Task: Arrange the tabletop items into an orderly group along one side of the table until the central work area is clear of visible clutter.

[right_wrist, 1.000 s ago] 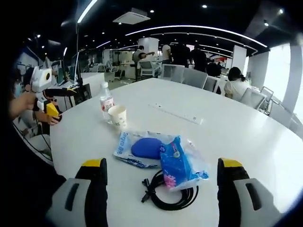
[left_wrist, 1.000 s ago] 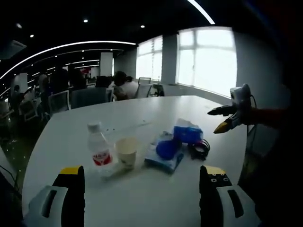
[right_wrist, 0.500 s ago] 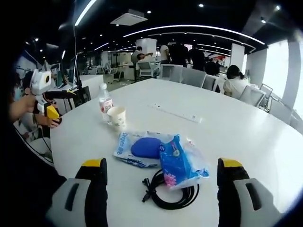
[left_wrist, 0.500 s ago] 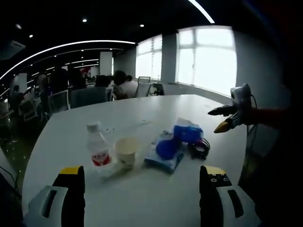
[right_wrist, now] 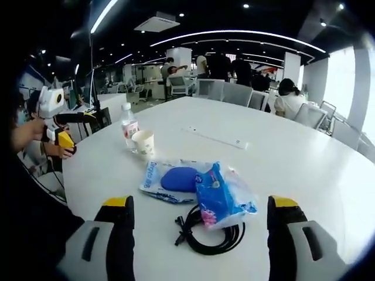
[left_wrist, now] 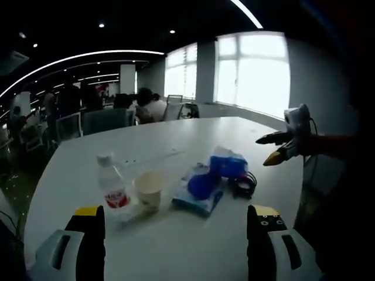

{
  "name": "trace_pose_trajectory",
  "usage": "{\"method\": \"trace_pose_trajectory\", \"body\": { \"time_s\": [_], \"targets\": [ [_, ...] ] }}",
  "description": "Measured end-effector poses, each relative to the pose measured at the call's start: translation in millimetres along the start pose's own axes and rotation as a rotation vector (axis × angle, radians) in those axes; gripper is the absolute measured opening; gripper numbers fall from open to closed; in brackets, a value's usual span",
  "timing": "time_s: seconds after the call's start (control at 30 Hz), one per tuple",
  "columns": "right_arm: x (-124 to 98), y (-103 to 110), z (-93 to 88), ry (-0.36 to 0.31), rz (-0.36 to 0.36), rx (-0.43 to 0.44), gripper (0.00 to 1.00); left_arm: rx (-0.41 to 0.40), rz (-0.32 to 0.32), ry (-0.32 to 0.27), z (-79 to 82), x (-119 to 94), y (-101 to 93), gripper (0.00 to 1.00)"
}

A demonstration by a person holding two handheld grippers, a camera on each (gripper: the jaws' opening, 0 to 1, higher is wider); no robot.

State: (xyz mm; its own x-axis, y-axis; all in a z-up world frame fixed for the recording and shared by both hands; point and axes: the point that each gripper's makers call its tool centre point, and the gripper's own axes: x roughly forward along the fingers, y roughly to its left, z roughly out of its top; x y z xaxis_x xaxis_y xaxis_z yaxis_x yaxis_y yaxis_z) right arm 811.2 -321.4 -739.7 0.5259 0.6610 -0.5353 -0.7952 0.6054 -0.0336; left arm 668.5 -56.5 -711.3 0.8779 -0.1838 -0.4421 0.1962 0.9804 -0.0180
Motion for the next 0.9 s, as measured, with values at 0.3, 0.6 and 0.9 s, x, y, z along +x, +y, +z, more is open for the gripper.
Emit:
{"method": "trace_pose_trajectory", "body": {
  "time_s": [0.3,0.6,0.9],
  "targets": [
    [0,-7,-15.8,0.029,-0.025,0.018,0.81,0.000,-0.020,0.001,0.4,7,-7.7,1.00],
    [6,-15,-30.1,0.055,-0.078,0.051,0.64,0.013,-0.047,0.005,2.4,14,-16.8,0.99],
    [13,-24,-42.5,0.082,-0.078,0.109,0.59,0.019,-0.070,-0.005,9.6,24,-29.5,0.98]
  ]
}}
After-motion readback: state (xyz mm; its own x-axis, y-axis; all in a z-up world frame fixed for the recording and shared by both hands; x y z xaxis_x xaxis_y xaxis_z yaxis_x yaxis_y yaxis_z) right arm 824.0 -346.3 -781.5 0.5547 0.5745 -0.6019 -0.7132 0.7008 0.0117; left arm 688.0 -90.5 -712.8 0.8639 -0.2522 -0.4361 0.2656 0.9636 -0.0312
